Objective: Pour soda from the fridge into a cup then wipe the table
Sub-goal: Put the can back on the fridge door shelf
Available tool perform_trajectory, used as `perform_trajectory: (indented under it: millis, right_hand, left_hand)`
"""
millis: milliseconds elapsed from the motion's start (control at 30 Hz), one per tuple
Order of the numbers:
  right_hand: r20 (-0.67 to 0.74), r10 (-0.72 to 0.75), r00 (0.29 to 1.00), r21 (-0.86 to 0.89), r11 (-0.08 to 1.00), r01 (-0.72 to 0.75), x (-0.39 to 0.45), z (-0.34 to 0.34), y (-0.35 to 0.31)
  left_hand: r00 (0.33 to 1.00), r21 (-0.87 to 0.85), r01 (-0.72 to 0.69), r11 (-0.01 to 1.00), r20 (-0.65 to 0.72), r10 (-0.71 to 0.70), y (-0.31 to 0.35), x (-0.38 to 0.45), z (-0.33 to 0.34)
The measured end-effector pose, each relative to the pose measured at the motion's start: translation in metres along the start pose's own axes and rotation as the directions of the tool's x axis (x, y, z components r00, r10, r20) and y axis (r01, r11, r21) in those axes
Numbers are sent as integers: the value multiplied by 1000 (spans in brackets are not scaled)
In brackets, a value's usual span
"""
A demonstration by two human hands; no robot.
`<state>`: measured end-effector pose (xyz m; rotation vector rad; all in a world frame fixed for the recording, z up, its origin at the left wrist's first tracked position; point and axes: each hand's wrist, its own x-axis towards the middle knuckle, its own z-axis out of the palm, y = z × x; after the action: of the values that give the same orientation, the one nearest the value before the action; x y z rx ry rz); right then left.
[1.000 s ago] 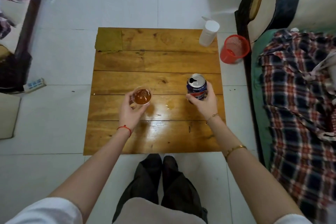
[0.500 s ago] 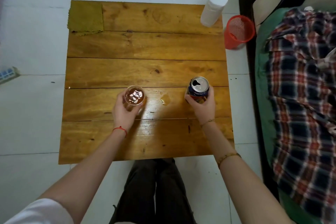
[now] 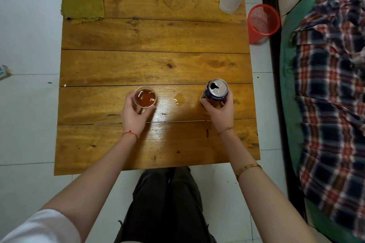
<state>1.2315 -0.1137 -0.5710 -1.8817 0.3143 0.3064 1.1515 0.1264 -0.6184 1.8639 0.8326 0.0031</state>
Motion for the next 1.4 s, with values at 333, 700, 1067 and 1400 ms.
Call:
perform_trajectory:
  millis: [333, 700, 1067, 1400]
  right_hand:
    - [-21, -28, 999, 22, 999, 28, -21, -6, -22]
    - [80, -114, 990, 54, 993, 110, -92, -19, -113]
    - [200, -238, 951, -99, 960, 261, -169, -25, -170]
    - [377, -333, 864, 4, 933, 359, -206, -45, -206]
  left_hand:
    - [984, -26, 161, 987, 84, -159, 18, -17, -11]
    - [708, -247, 659, 710, 521, -477, 125, -91, -26]
    - [705, -507, 669, 544, 664, -249, 181, -143, -71]
    - [784, -597, 582, 553, 593, -185, 200, -178, -119]
